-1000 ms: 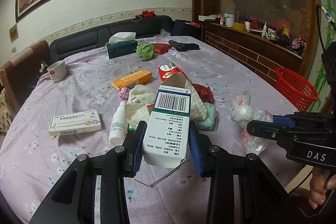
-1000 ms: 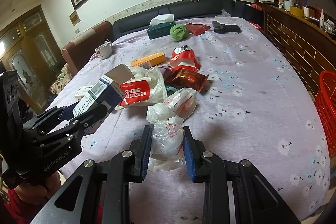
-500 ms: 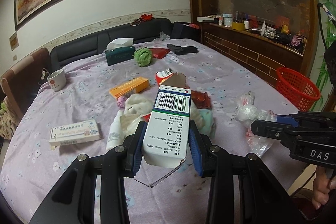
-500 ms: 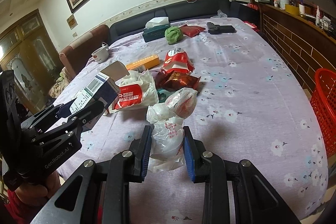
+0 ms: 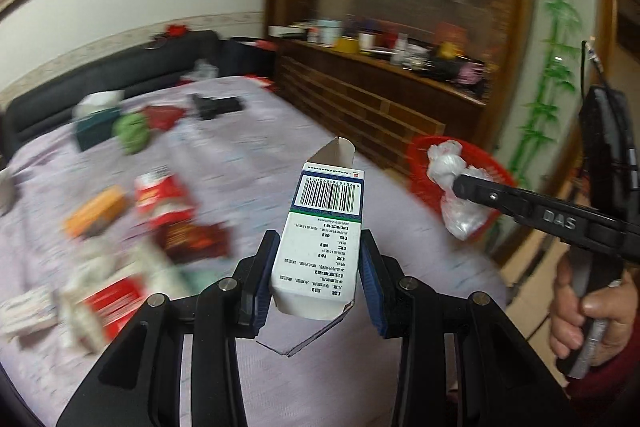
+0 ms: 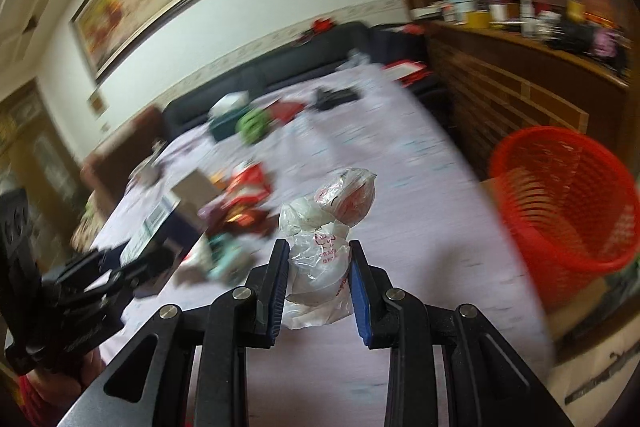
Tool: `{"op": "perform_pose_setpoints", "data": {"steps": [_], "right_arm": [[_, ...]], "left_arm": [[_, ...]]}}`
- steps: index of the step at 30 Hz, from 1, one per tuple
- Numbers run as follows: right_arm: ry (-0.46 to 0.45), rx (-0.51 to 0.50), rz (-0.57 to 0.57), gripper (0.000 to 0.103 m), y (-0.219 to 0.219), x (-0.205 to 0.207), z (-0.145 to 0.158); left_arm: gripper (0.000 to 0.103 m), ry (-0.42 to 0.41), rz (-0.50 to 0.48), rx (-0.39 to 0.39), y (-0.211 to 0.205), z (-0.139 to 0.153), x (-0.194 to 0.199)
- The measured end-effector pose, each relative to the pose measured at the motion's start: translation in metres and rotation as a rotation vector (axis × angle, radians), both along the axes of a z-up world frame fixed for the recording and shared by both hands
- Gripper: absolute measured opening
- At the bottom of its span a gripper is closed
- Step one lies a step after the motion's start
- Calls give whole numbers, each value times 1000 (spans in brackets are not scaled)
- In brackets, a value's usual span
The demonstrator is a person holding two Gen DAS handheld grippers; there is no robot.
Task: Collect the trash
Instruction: 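Carry the box in the left tool and the bag in the right tool to the red basket, then open the right tool over the red basket while the left tool releases the box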
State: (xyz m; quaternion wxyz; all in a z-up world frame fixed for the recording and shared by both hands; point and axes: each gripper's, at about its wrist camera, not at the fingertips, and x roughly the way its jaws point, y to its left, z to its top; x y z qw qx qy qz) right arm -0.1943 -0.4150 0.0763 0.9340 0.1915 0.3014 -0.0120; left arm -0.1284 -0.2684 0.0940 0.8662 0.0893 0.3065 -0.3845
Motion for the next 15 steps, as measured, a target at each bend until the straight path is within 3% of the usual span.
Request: {"op": "perform_pose_setpoints", "data": {"steps": [7,15], "right_arm": [[-18,23,-225,31,-104,-30,5],[4,69,-359,33,-194,-38,0]], "left_arm": [[38,91,-170,-30,-116,1,4],[41,139,-213,-24,-204,-13,17]]}}
